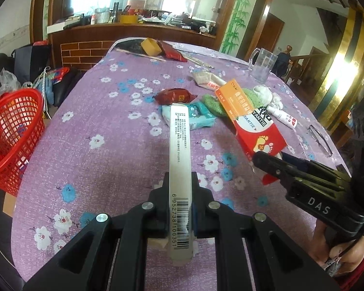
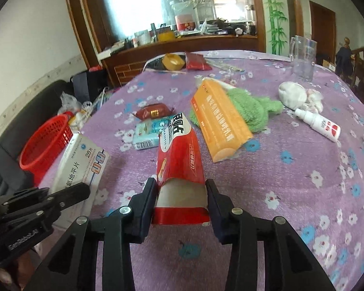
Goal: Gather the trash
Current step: 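Lift the white tube box with the left tool while the right tool lifts the red box, then carry both boxes over the red basket and open both tools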
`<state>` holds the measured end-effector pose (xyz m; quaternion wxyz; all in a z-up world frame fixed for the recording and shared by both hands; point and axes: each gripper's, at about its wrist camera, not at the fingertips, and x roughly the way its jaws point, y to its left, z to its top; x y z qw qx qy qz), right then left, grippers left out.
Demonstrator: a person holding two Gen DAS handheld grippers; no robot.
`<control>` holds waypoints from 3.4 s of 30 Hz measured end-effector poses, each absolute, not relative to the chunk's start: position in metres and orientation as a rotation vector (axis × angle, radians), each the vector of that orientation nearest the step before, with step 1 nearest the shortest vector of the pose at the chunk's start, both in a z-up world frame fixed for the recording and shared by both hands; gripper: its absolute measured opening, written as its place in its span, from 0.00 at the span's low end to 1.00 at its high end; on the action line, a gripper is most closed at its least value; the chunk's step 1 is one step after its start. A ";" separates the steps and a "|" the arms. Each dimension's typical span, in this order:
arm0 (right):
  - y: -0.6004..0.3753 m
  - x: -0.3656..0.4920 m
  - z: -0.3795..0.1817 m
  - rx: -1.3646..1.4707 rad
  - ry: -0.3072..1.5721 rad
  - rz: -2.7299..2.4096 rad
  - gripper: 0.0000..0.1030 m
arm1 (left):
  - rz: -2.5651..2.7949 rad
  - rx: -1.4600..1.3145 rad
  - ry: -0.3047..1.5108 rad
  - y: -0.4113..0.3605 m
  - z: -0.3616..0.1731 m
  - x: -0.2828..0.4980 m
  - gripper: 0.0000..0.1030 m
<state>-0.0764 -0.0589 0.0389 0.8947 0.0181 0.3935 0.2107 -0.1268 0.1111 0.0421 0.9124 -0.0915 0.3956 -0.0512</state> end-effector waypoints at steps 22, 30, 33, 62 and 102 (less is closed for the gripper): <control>-0.064 -0.088 0.043 0.067 0.823 0.464 0.43 | -0.066 -0.163 0.778 0.111 0.048 -0.131 0.12; -0.061 -0.093 0.048 0.063 0.805 0.470 0.44 | 0.019 -0.092 0.708 0.112 0.055 -0.137 0.12; -0.060 -0.095 0.048 0.060 0.802 0.469 0.44 | 0.044 -0.070 0.691 0.111 0.056 -0.137 0.12; -0.047 -0.097 0.044 0.031 0.818 0.479 0.46 | 0.110 -0.026 0.686 0.115 0.047 -0.134 0.12; 0.178 -0.062 0.105 -0.102 0.885 0.843 0.49 | 0.328 -0.377 0.637 0.349 0.087 -0.164 0.12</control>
